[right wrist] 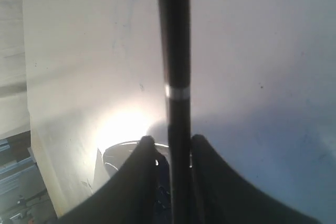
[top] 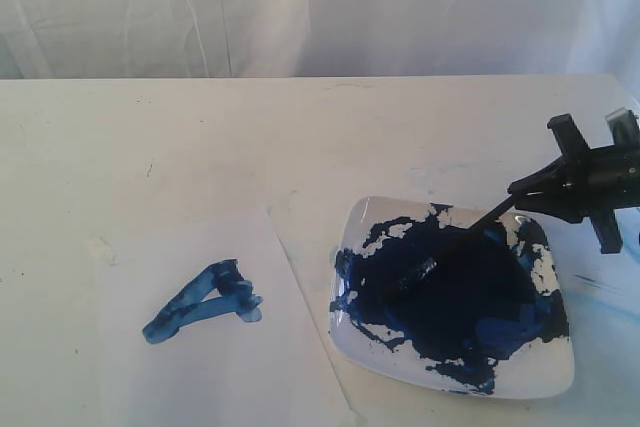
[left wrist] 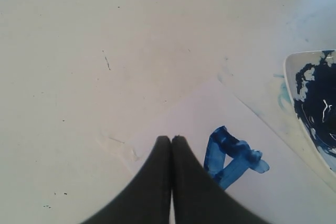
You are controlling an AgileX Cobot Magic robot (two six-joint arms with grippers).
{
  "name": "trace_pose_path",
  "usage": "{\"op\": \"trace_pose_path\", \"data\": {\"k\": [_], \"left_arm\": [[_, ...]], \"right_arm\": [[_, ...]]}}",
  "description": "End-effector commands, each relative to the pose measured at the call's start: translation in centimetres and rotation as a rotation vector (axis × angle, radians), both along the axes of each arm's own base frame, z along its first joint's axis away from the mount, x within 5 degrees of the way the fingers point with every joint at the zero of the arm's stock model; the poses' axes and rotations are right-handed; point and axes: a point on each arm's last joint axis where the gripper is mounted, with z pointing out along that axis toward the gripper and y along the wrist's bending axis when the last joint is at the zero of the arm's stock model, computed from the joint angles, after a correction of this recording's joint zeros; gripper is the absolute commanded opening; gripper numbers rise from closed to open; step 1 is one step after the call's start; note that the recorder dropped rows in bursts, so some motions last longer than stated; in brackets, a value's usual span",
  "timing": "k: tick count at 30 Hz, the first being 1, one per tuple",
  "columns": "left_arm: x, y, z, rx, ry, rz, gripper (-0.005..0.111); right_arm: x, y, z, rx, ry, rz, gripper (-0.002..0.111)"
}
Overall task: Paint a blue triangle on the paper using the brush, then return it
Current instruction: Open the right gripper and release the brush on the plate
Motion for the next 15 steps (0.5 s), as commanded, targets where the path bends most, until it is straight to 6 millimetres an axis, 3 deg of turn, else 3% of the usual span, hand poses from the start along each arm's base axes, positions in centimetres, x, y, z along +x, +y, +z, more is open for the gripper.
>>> {"op": "trace_pose_path", "data": {"k": [1,5,10,12,15], "left_arm": [[-0.2,-0.1,0.0,-0.026,0.001,0.008,0.0],[-0.2,-0.1,0.0,-0.026,0.001,0.008,0.0],[-0.2,-0.1,0.0,-0.026,0.001,0.008,0.0],[-0.2,-0.1,0.0,-0.026,0.001,0.008,0.0],[-0.2,-0.1,0.0,-0.02,-0.002,0.005,0.0]], "right_arm": [[-0.3,0.3,-0.1,0.02,0.01,0.031,0.039],[-0.8,0.0,0.4,0.074,0.018,0.068,0.045],[-1.8,-2.5,3.8,0.139,-0.101,0.123,0.044],[-2.4,-3.5,5.9,0.111,-0.17,0.104,0.036],[-4.6,-3.7,10.2,0.026,-0.354,0.143,0.008]]}}
